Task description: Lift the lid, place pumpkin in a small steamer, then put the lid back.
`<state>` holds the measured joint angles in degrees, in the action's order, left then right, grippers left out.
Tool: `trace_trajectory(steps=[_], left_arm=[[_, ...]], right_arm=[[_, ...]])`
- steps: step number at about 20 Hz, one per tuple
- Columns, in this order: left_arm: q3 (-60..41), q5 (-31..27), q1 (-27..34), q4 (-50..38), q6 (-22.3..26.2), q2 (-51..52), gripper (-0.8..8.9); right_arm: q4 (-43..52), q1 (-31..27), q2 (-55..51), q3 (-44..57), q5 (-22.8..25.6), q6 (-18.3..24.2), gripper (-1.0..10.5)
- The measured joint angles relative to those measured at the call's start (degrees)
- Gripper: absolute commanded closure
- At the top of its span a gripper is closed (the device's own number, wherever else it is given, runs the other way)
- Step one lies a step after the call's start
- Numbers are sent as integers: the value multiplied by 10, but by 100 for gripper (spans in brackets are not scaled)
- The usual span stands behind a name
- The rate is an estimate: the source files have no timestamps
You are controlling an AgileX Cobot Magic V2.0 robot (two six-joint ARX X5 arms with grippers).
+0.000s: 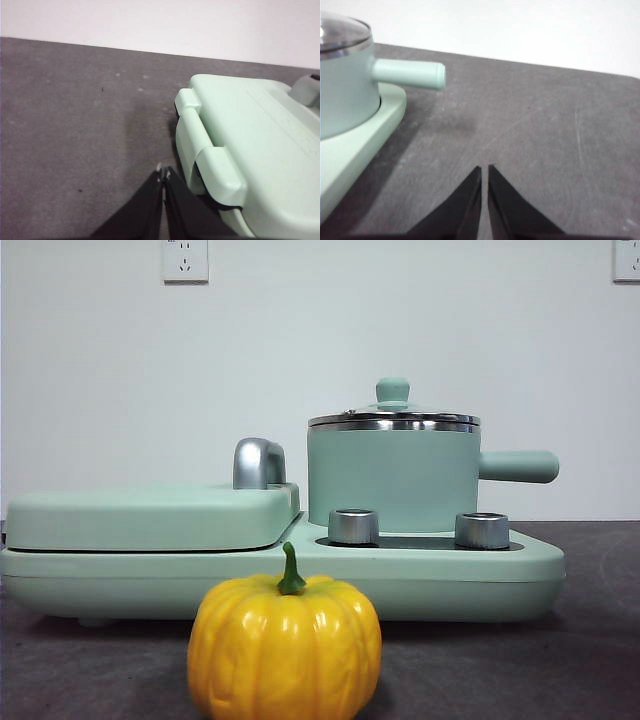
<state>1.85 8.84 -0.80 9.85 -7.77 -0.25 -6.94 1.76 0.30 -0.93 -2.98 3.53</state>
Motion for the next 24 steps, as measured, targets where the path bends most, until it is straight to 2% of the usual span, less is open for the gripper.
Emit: trace_trajectory(steps=[5, 7, 9, 14, 19, 24], left_arm=[[0, 0, 0, 0, -94, 0, 807], [0, 0, 0, -2, -137, 0, 807], [0, 0, 0, -10, -177, 0, 807], [0, 0, 0, -52, -277, 0, 807], [0, 0, 0, -141, -312, 0, 806], [2, 0, 0, -228, -311, 0, 805]], right_arm=[[16, 0, 0, 0, 1, -11, 928], [16, 0, 0, 0, 2, -29, 928], [15, 0, 0, 0, 2, -65, 928], [16, 0, 0, 0, 13, -189, 928], [50, 0, 0, -1, 8, -247, 928], [47, 0, 0, -32, -5, -265, 928]])
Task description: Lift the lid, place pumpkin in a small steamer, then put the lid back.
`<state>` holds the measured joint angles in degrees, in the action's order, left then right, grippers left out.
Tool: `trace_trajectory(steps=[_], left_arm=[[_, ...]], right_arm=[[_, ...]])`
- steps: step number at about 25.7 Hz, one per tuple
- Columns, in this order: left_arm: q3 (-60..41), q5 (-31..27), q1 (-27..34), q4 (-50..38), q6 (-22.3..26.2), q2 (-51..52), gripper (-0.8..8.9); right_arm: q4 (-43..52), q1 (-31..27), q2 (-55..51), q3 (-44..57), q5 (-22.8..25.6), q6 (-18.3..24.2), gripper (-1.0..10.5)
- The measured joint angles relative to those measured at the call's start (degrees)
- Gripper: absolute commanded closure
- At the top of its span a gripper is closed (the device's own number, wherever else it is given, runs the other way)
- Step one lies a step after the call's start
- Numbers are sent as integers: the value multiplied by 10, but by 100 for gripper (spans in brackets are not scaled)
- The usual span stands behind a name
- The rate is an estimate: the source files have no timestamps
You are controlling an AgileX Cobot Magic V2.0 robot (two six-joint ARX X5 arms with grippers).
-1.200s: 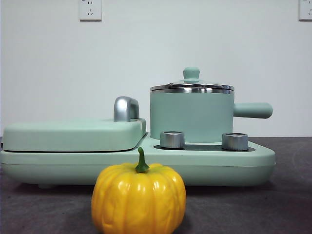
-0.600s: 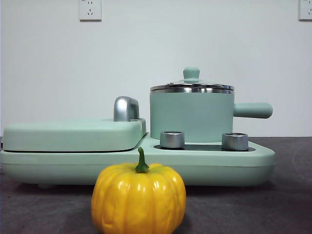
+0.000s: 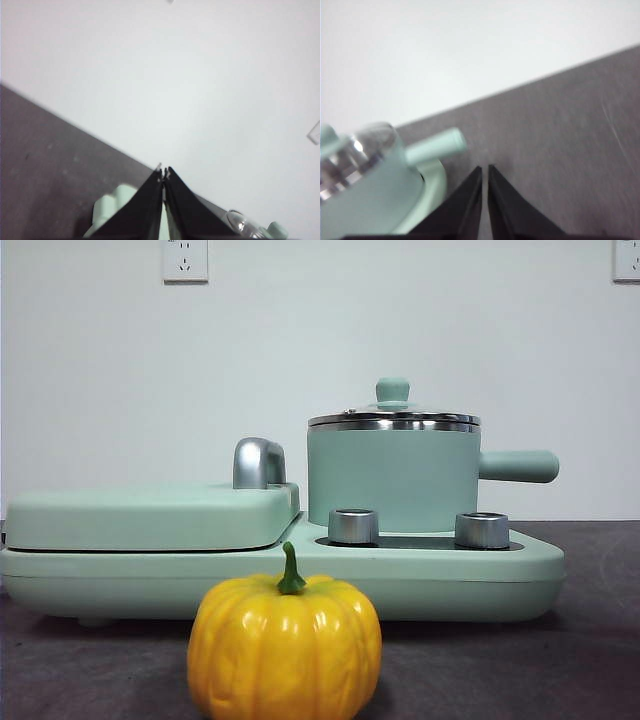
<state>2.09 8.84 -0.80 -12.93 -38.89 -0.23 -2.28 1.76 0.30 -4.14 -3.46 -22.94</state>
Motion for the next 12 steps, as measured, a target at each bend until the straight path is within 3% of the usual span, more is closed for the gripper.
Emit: trace_trajectory(steps=[4, 12], left_arm=[[24, 0, 0, 21, 33, 0, 804], [153, -23, 0, 149, 143, -22, 804]], right_arm=[[4, 0, 0, -42, 0, 0, 935], [-55, 0, 35, -146, -13, 9, 934]])
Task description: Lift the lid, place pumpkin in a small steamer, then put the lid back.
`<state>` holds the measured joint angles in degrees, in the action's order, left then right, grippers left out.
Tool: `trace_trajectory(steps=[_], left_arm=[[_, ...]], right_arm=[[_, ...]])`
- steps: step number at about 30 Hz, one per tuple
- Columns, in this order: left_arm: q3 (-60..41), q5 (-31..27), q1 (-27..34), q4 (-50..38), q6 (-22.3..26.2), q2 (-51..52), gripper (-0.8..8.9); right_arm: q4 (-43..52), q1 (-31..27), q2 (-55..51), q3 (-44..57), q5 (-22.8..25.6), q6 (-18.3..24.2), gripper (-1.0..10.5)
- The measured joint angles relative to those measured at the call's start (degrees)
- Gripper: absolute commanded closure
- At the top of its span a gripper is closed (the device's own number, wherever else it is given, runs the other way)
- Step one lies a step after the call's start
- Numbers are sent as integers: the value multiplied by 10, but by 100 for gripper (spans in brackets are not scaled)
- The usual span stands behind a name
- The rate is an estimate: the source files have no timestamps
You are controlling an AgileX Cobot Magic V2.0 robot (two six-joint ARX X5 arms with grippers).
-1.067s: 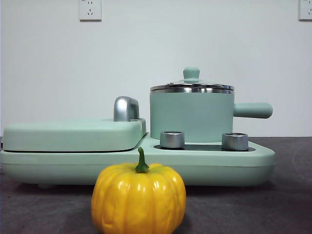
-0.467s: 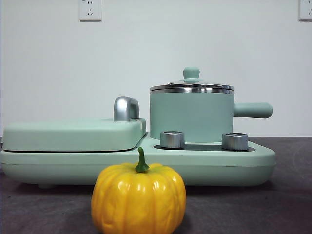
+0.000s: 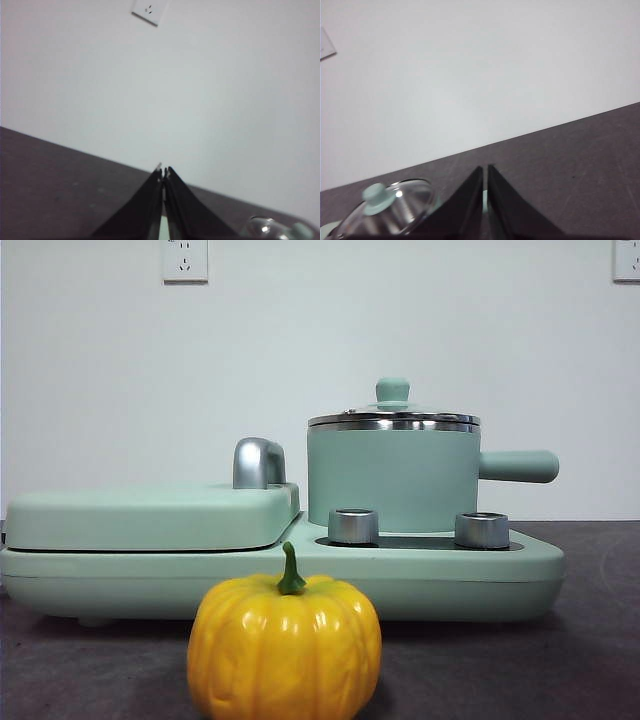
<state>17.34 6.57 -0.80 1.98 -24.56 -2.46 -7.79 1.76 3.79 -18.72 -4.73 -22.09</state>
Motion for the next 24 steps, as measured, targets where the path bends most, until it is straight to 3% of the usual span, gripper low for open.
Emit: trace_trajectory(steps=[11, 18, 24], left_arm=[[158, 1, 0, 150, 87, -130, 804], [210, 86, 0, 185, 150, -229, 804], [232, 134, -14, 188, 210, -307, 804]], right_arm=[[-48, 0, 117, -104, -74, 91, 934], [-53, 1, 198, -136, -163, 165, 934], [-59, 22, 260, -142, -193, 219, 934]])
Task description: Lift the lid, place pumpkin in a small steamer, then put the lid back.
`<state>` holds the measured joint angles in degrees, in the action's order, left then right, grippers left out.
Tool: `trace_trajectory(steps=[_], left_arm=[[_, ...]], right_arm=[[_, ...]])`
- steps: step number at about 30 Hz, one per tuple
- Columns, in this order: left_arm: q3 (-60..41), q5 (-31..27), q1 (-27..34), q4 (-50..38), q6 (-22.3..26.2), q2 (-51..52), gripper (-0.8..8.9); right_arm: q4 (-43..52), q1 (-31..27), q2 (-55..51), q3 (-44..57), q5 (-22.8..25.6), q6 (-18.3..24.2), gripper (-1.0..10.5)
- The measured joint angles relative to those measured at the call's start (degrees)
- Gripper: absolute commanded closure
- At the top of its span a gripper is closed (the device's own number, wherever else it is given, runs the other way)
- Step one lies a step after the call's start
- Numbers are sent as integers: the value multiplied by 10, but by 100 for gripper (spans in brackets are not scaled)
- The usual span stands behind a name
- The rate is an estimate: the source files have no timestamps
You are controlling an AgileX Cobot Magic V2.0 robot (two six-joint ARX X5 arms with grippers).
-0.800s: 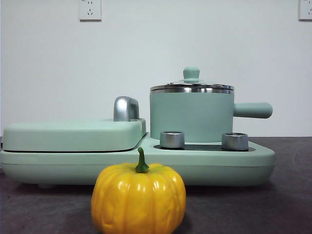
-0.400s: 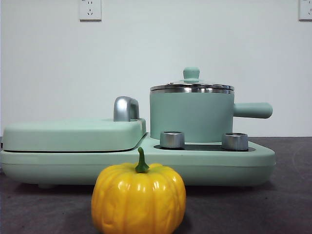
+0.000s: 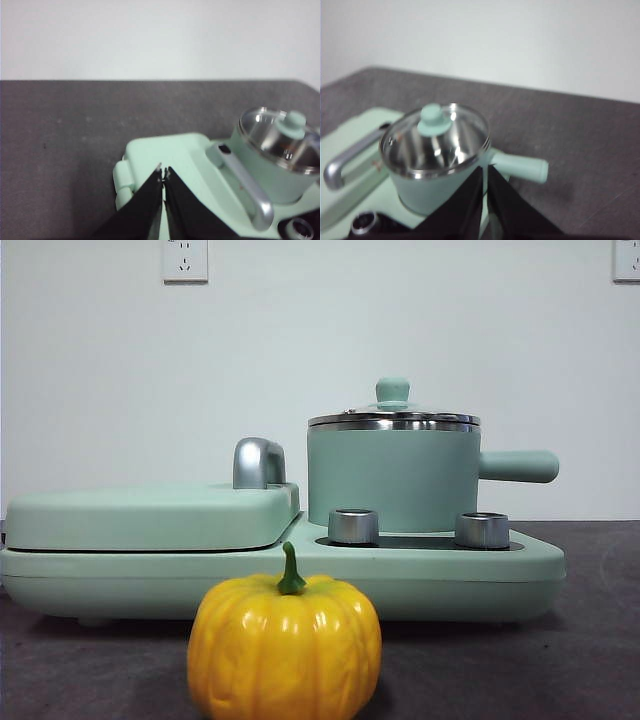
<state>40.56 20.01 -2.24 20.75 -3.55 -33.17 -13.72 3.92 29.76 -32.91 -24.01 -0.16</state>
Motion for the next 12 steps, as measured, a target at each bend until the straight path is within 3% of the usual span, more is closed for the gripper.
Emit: trace_trajectory(steps=[9, 11, 12], left_arm=[[3, 1, -57, 1, 136, -80, 804], [3, 2, -67, 0, 153, -89, 783], [3, 2, -73, 0, 161, -93, 740]], right_arm=[[-5, 52, 54, 0, 0, 115, 925], [-5, 61, 60, 0, 0, 139, 848], [-5, 64, 61, 0, 0, 150, 756]])
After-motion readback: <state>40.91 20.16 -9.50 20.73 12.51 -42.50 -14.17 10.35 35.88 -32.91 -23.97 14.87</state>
